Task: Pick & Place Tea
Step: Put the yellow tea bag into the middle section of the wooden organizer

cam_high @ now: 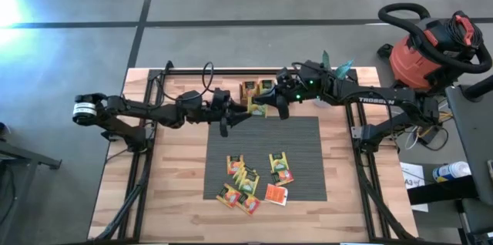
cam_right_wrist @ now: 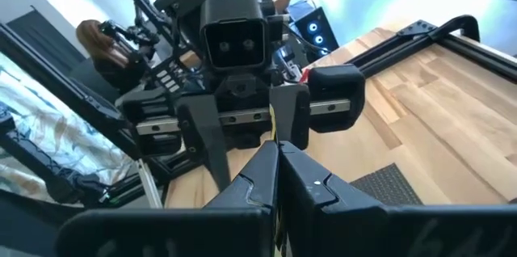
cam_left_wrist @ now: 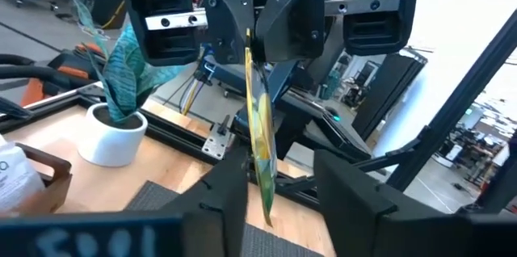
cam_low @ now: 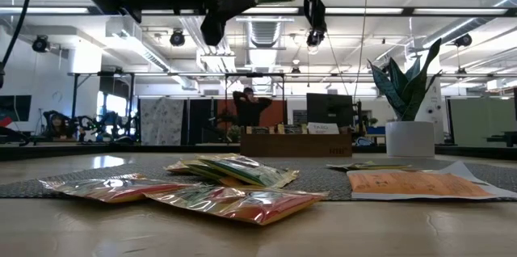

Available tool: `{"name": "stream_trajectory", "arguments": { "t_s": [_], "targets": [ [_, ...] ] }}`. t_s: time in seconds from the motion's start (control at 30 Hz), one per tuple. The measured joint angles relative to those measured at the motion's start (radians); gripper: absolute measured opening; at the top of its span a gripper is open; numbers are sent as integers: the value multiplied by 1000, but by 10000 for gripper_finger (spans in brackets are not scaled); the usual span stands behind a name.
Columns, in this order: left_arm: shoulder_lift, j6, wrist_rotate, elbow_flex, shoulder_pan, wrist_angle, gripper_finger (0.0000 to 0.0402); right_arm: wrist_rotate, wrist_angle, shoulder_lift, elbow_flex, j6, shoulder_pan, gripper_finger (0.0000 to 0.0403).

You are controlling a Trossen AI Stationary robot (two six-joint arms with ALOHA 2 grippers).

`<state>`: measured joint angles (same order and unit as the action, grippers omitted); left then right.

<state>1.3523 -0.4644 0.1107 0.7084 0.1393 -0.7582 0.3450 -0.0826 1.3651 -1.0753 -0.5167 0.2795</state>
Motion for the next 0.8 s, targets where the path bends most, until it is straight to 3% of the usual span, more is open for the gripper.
{"name": "stream_trajectory", "arguments": {
  "t_s": [0.37,0.6,0.8],
  "targets": [
    [0,27,3,46,5,35,11,0,-2,0,0,0,-14,9],
    [0,51,19,69,6,107,1,3,4,0,0,0,-14,9],
    [0,56,39,65,5,175,1,104,104,0,0,11,-1,9]
  ]
}}
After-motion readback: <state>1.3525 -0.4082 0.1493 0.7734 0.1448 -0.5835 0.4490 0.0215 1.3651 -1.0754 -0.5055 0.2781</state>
